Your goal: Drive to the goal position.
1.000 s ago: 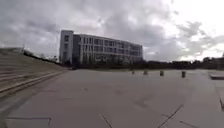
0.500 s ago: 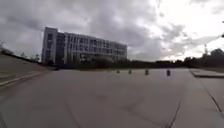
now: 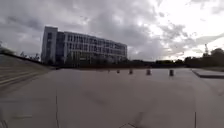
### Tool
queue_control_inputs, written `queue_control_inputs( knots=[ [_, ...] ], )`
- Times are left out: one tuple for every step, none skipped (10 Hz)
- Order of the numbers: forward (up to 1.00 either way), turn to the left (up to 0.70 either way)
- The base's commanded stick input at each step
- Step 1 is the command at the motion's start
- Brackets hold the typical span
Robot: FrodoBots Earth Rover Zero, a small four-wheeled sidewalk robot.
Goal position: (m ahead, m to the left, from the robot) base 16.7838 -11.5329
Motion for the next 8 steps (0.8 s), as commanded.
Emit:
queue_control_inputs(
  knots=[
    [0.7, 0.0],
    [0.7, 0.0],
    [0.7, -0.05],
    [0.7, -0.22],
    [0.7, -0.35],
    [0.7, -0.35],
    [0.7, -0.35],
    [0.7, -0.35]
  ],
)
